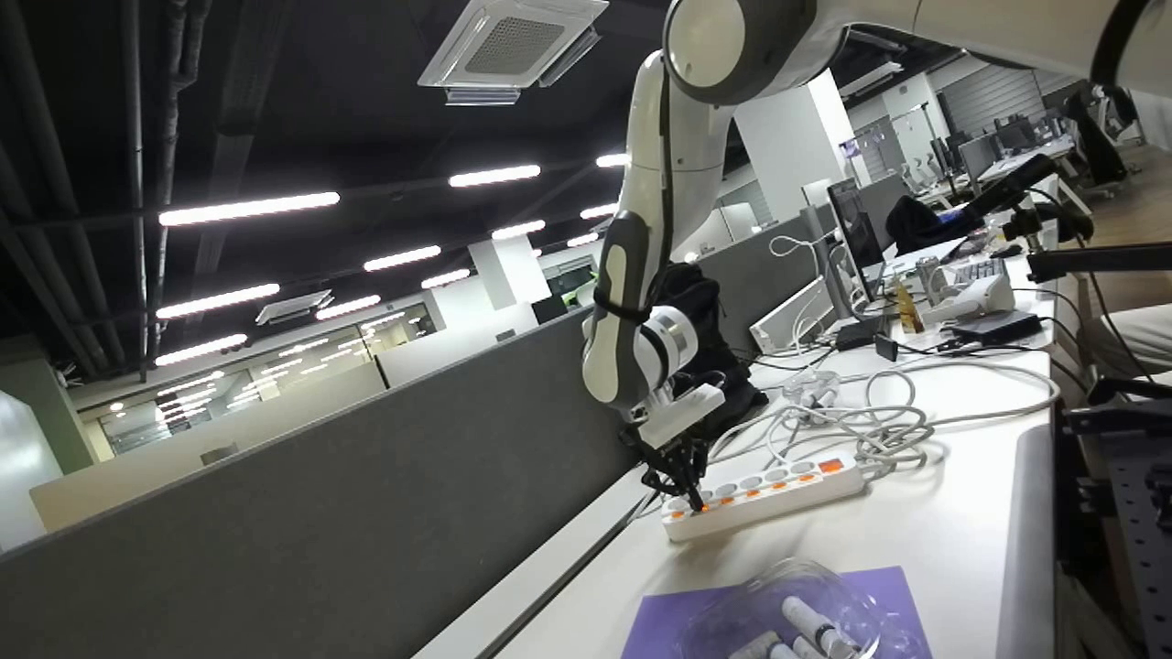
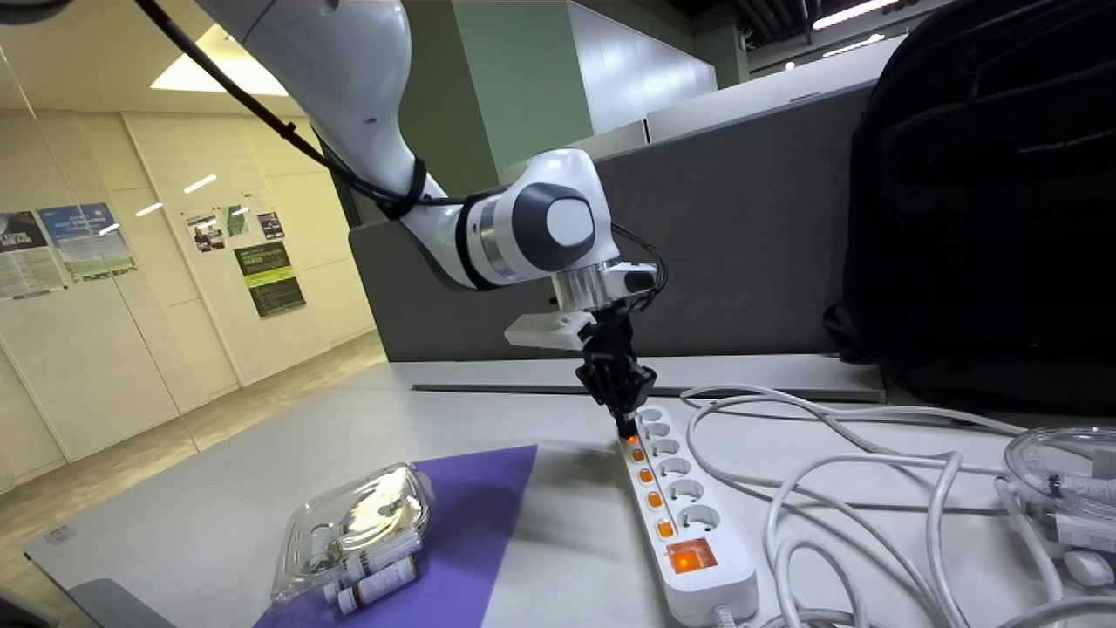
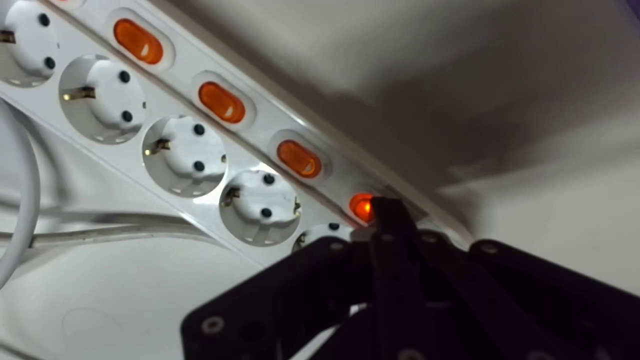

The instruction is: Turn on the second switch from the left

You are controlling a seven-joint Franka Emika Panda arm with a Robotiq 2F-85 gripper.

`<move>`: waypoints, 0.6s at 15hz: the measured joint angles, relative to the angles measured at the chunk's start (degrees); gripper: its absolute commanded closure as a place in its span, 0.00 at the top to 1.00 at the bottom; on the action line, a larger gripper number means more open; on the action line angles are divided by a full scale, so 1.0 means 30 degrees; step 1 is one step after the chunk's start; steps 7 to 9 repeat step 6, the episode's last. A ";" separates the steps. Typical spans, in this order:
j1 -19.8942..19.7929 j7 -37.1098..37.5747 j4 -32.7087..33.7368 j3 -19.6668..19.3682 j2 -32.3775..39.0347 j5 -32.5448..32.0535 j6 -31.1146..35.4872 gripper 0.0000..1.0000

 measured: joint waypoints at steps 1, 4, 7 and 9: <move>-0.0031 -0.0001 0.0096 0.0004 0.0042 0.0092 -0.0138 0.00; -0.0127 -0.0006 0.0243 0.0055 0.0091 0.0186 -0.0368 0.00; -0.0162 -0.0007 0.0258 0.0091 0.0086 0.0196 -0.0394 0.00; -0.0162 -0.0007 0.0258 0.0091 0.0086 0.0196 -0.0394 0.00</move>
